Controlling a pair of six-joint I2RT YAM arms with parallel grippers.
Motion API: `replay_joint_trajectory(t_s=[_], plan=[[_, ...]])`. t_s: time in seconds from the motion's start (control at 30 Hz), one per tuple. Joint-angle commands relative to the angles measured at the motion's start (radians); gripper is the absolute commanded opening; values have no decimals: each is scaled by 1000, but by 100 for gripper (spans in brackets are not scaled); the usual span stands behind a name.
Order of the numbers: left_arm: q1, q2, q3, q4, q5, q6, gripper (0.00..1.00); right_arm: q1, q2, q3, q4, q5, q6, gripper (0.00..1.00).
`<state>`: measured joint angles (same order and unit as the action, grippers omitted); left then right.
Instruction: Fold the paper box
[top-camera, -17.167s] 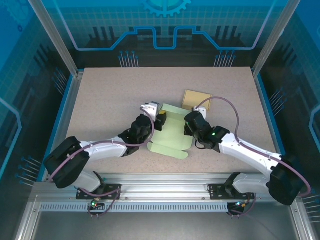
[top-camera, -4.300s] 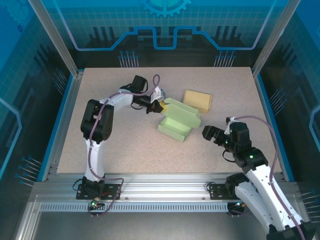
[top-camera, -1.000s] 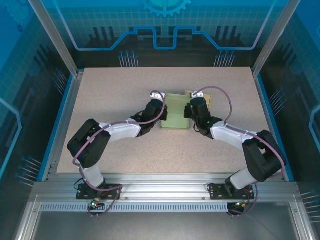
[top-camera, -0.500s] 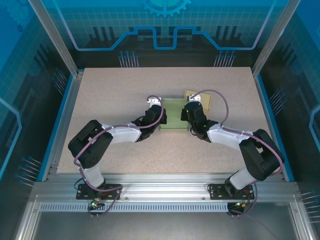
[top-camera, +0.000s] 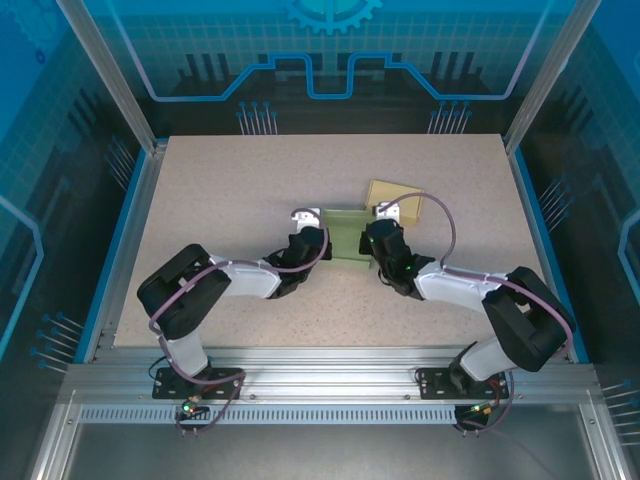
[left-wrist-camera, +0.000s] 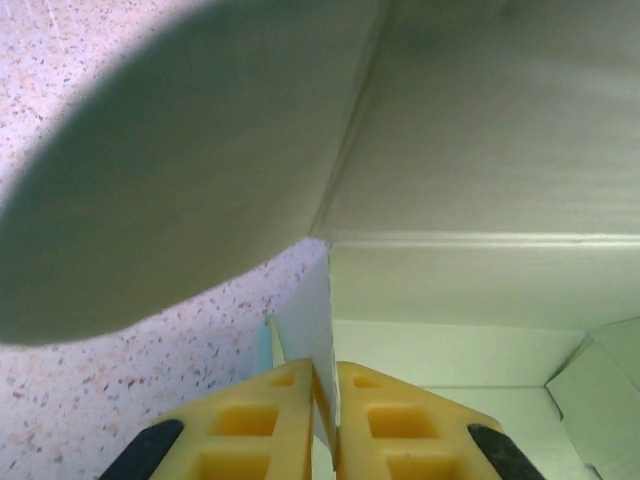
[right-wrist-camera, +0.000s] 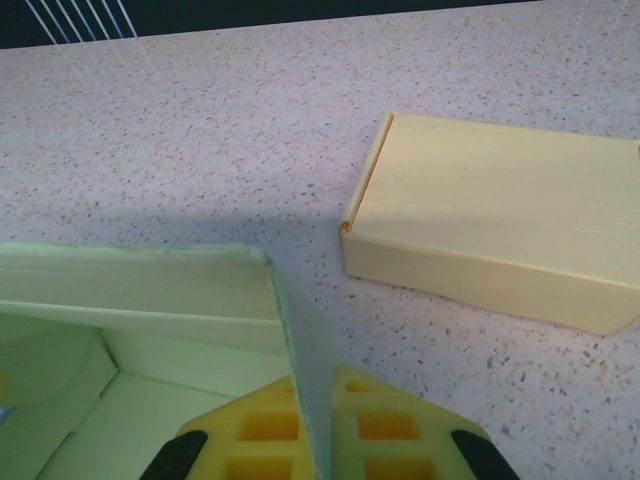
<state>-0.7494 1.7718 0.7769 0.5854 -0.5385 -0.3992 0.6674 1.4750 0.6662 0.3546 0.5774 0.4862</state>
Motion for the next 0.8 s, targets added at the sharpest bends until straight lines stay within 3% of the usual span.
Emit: replay_joint_trajectory(t_s=[0.0,0.77], plan=[[-29,-14,-35,46,48,-12,13,45,-10,-47,9,-45,70,0],[-64,61,-66,157,34,30,12,51,66,99,-22,-79,235,0]])
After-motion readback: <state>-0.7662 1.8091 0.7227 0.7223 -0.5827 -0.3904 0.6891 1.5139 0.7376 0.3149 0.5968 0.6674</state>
